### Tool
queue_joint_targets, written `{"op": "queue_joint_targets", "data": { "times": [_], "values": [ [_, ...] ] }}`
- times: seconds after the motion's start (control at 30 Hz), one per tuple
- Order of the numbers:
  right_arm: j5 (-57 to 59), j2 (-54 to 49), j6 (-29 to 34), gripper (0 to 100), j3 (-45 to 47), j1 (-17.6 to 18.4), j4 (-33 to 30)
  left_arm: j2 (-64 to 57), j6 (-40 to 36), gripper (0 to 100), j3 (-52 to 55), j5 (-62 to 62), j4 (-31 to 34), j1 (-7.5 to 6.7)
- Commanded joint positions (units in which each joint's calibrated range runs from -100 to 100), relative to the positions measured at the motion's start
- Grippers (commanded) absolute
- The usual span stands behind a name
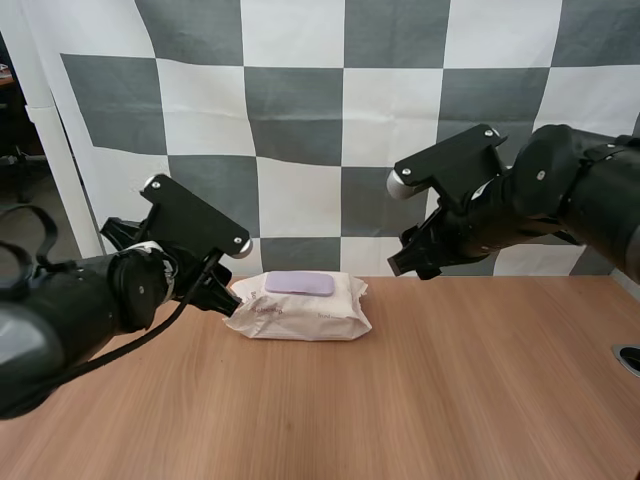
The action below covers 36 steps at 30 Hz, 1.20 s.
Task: Open the wet wipes lid
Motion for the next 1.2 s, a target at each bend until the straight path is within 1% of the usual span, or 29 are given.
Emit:
{"op": "queue_joint_targets", "data": {
  "times": [0.0, 0.13, 0.33, 0.4, 0.47, 0.53, 0.63, 0.7, 0.73, 0.8, 0.83, 0.9, 0.93, 1.0, 1.03, 1.1, 1.17],
  "values": [
    [-3.4, 1.1, -0.4, 100, -0.1, 0.0, 0.0, 18.8, 2.8, 100, 0.0, -3.9, 0.1, 0.03],
    [-6.2, 1.1, -1.1, 100, -0.1, 0.0, 0.0, 26.7, 5.9, 100, 0.0, -12.0, 0.2, 0.03],
    [-7.6, 1.1, -2.1, 100, -0.1, 0.0, 0.0, 37.8, 5.9, 100, 0.0, -23.2, 5.4, 0.03],
    [-8.1, 1.2, -2.3, 100, -0.1, 0.0, 0.0, 39.5, 5.3, 100, 0.0, -25.3, 7.0, 0.03],
    [-8.3, 1.3, -2.3, 100, -0.1, 0.0, 0.0, 40.5, 0.5, 100, 0.0, -26.2, 12.1, 0.03],
    [-9.0, 1.6, -2.3, 100, -0.1, 0.0, 0.0, 40.5, -6.8, 100, 0.0, -26.2, 20.4, 0.03],
    [-9.0, 2.5, -2.3, 100, -0.1, 0.0, 0.0, 40.5, -20.8, 100, 0.0, -26.9, 34.6, 0.03],
    [-9.0, 2.8, -2.3, 100, -0.1, 0.0, 0.1, 40.5, -31.8, 100, 0.0, -28.0, 45.0, 0.03],
    [-8.8, 2.9, -2.3, 100, -0.1, 0.0, 0.5, 40.5, -36.2, 100, 0.0, -28.8, 48.7, 0.03],
    [-8.8, 2.9, -2.3, 100, -0.1, 0.0, 0.9, 40.5, -47.0, 100, 0.0, -32.4, 57.7, 0.31],
    [-8.6, 2.9, -2.3, 100, -0.1, 0.0, 1.0, 40.5, -52.0, 100, 0.0, -34.5, 60.9, 0.58],
    [-8.3, 2.9, -2.3, 100, -0.1, 0.0, 1.0, 40.5, -60.1, 100, 0.0, -39.7, 67.7, 1.53],
    [-8.1, 2.9, -2.3, 100, -0.1, 0.0, 1.0, 40.5, -62.7, 100, 0.0, -42.0, 70.8, 2.16],
    [-7.5, 2.9, -2.3, 100, -0.1, 0.0, 1.0, 40.5, -67.9, 100, -0.6, -46.8, 74.7, 3.59],
    [-7.5, 2.9, -2.3, 100, -0.1, 0.0, 1.0, 40.5, -69.1, 100, -0.9, -48.4, 76.1, 4.34],
    [-7.3, 2.9, -2.3, 100, -0.1, 0.0, 1.1, 40.5, -69.7, 100, -1.8, -51.4, 78.5, 5.4],
    [-7.3, 2.9, -2.3, 100, -0.1, 0.0, 1.4, 40.5, -69.7, 100, -2.1, -53.0, 82.3, 5.65]
  ]
}}
